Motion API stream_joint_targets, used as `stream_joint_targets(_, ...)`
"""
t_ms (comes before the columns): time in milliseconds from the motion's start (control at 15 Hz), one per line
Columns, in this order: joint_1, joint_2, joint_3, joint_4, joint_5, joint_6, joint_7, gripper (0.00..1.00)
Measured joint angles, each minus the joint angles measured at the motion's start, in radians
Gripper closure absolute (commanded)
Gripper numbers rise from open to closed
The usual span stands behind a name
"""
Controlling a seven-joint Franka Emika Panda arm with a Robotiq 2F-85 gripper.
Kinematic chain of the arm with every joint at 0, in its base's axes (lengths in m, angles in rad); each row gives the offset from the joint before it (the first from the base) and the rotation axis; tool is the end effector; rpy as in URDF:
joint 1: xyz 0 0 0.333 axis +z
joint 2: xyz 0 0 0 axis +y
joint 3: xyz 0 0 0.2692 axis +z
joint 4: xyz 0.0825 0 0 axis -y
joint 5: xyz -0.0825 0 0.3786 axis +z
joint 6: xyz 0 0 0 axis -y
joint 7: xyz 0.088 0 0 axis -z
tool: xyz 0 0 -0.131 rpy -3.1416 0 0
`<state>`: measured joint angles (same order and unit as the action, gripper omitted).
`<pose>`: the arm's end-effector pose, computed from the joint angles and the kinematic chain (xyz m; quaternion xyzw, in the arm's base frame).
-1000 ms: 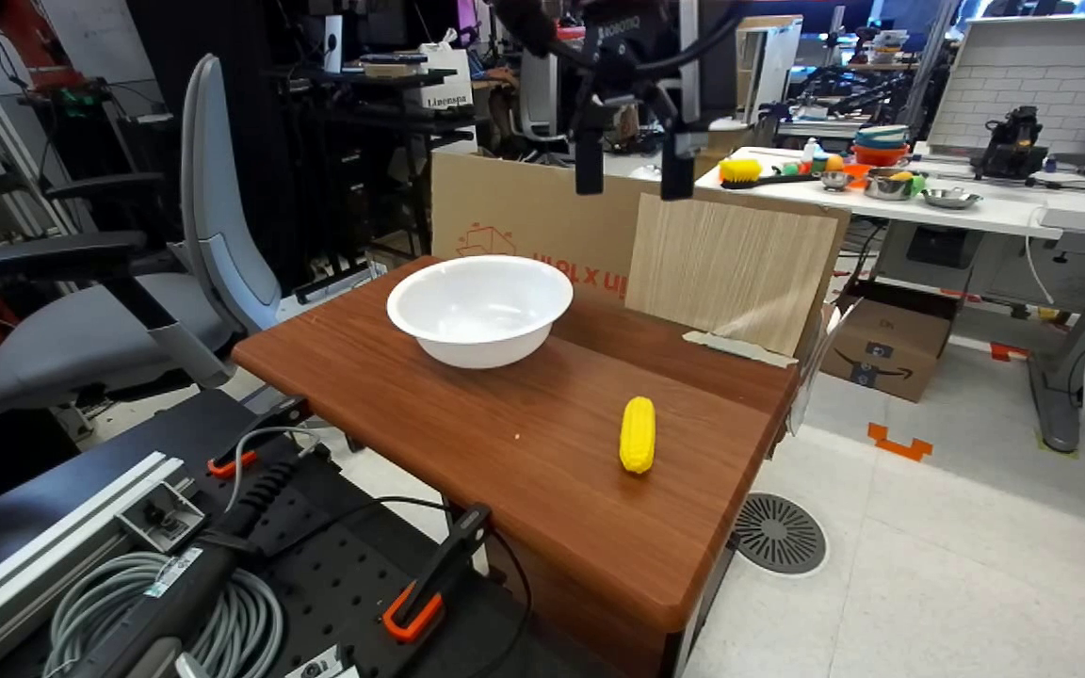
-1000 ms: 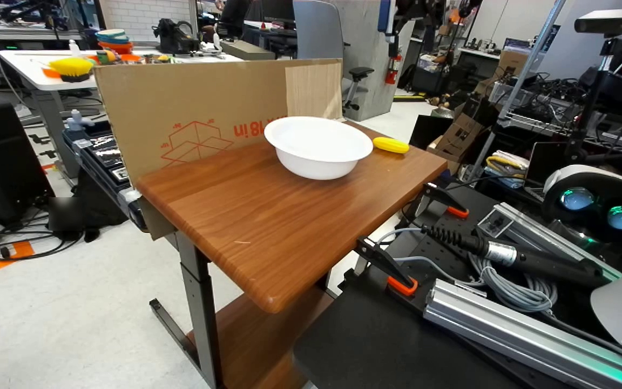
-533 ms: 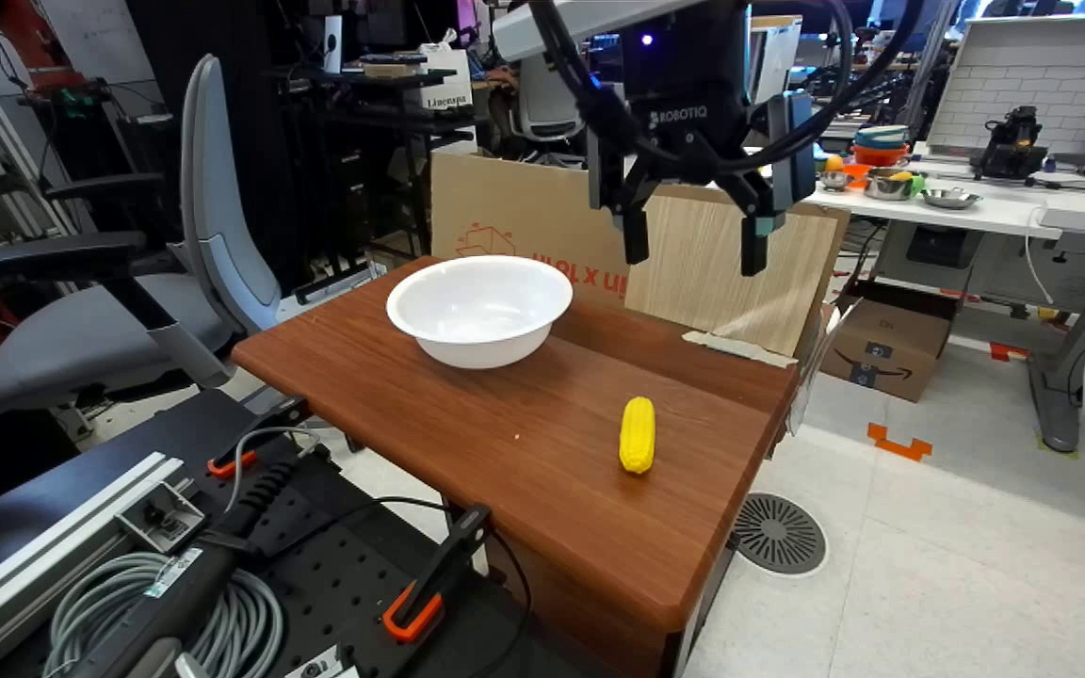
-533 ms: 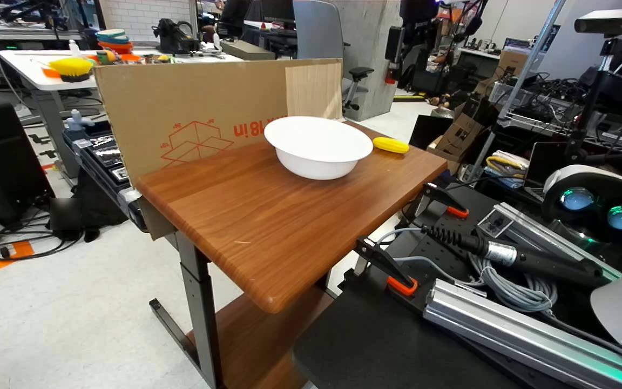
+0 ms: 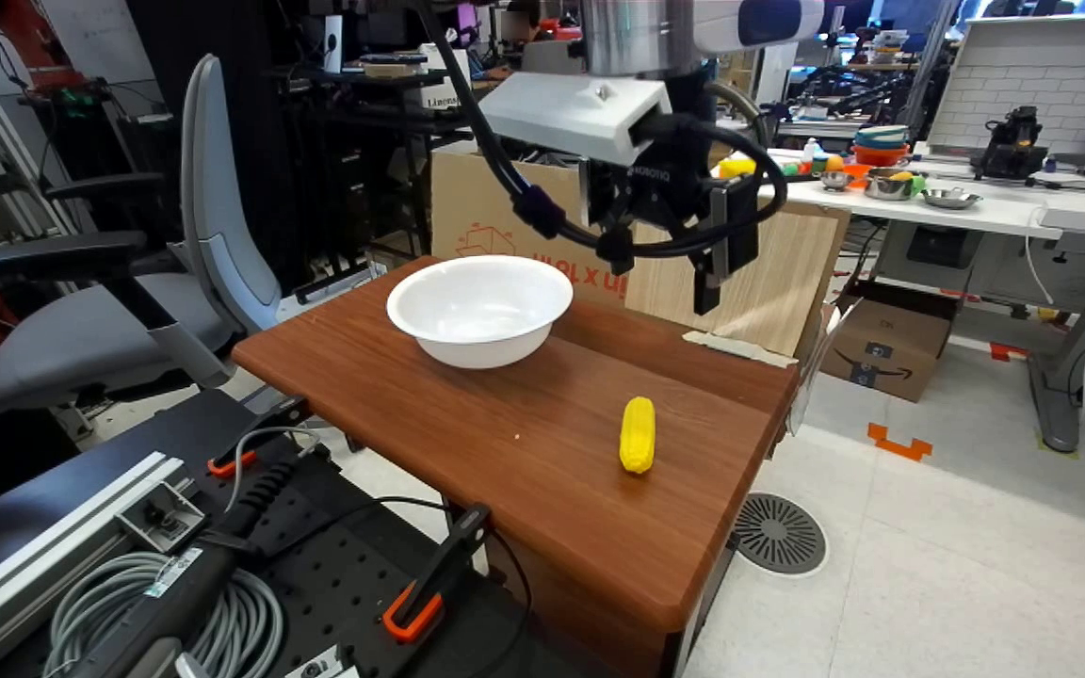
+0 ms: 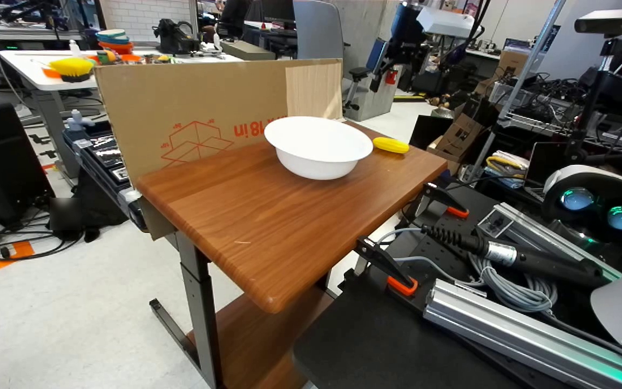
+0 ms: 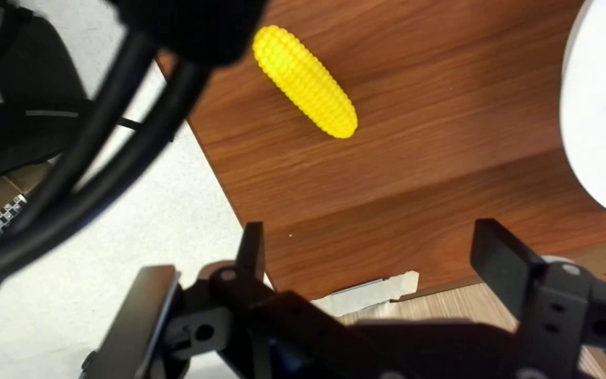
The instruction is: Put the corn in the white bowl
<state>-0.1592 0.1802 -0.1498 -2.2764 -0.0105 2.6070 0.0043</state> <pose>0.5137 -0.1655 0.2268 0.9858 -0.1491 0.0727 0.0276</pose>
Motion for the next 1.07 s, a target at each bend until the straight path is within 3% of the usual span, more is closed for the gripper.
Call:
stream_joint_targets(667, -0.032, 0.158, -0.001, 0.015, 0.082, 0.015, -0.018, 0.0)
stream_joint_targets(1067, -0.079, 0.223, 0.017, 0.084, 0.077, -0.117, -0.281, 0.0)
